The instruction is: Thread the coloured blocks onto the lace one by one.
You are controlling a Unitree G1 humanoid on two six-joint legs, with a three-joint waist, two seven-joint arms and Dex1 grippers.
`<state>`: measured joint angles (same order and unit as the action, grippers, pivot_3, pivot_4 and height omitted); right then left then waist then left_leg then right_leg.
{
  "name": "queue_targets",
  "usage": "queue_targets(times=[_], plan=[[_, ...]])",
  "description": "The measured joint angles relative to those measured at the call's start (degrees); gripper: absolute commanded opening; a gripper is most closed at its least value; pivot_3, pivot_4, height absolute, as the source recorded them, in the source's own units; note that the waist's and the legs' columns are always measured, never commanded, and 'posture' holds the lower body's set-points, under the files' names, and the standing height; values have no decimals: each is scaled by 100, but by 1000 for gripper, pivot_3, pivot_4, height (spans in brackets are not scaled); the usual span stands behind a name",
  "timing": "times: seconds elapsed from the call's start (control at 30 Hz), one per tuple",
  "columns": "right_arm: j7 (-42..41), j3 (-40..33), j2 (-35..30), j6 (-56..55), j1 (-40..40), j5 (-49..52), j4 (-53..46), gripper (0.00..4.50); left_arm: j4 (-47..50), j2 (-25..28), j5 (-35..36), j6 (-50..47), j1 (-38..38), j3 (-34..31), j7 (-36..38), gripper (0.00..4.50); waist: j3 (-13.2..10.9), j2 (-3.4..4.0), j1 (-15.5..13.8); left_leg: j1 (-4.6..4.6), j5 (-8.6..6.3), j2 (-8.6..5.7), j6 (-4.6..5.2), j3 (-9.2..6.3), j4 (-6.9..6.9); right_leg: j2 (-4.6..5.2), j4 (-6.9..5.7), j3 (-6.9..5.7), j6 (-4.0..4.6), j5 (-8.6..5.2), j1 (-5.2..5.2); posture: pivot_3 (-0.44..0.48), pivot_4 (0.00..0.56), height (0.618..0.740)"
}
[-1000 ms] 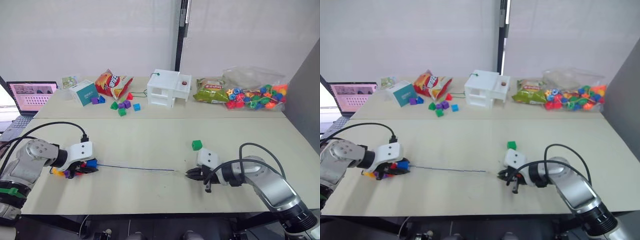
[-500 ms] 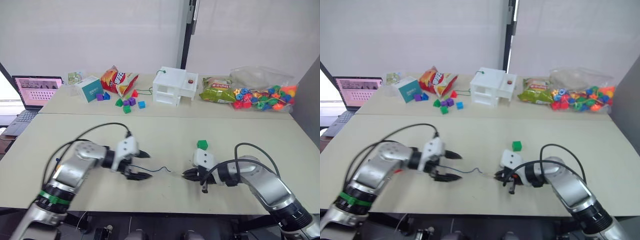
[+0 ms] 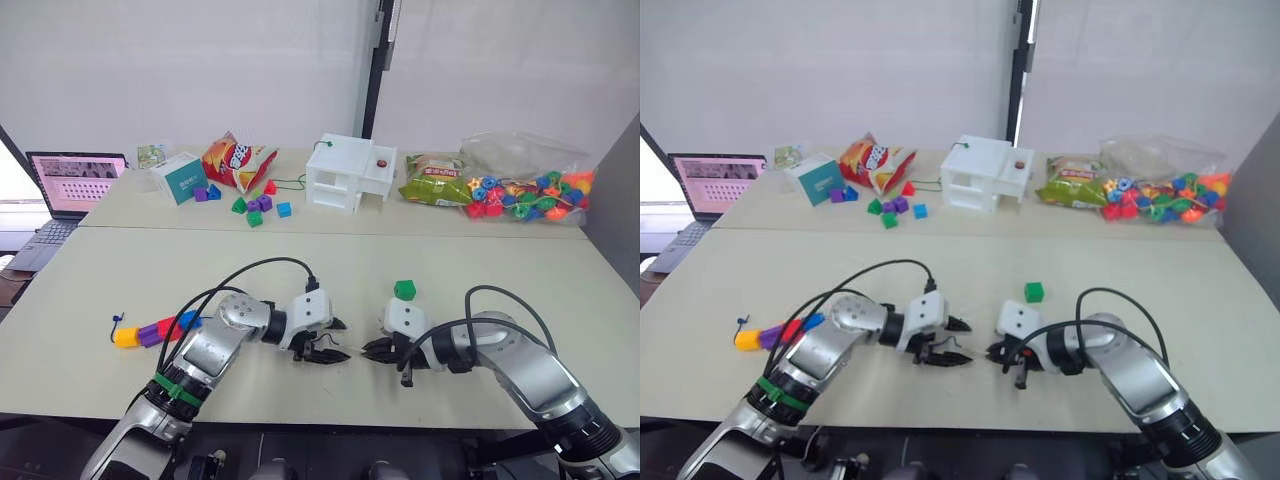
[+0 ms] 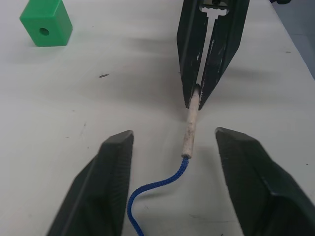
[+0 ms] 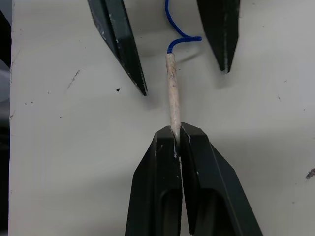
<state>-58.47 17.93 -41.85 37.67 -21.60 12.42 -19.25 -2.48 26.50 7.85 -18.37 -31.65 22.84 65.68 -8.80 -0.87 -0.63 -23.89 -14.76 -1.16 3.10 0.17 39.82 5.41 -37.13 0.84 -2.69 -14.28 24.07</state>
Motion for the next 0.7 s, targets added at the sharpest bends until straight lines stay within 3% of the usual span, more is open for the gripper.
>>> queue_targets(times=[0.17,0.57,0.7], plan=[[37,-10,-1,3,0,-18,1,0,-5,-3,0,9,0,18,108,32,0,0,-5,0,0,-1,0,0,1,1,0,0,0,0,-1,0,150,740],[19,-16,-16,155,-1,-20,-42,0,-5,-27,-4,-34,0,54,136,32,0,0,-4,0,0,-1,0,-1,1,1,-1,0,0,0,-1,0,150,740],[234,-113,71,352,47,25,-104,1363,-5,-27,-1,-40,-26,47,115,0,0,0,-9,0,0,-1,0,-1,1,1,-1,0,0,0,-1,0,150,740]])
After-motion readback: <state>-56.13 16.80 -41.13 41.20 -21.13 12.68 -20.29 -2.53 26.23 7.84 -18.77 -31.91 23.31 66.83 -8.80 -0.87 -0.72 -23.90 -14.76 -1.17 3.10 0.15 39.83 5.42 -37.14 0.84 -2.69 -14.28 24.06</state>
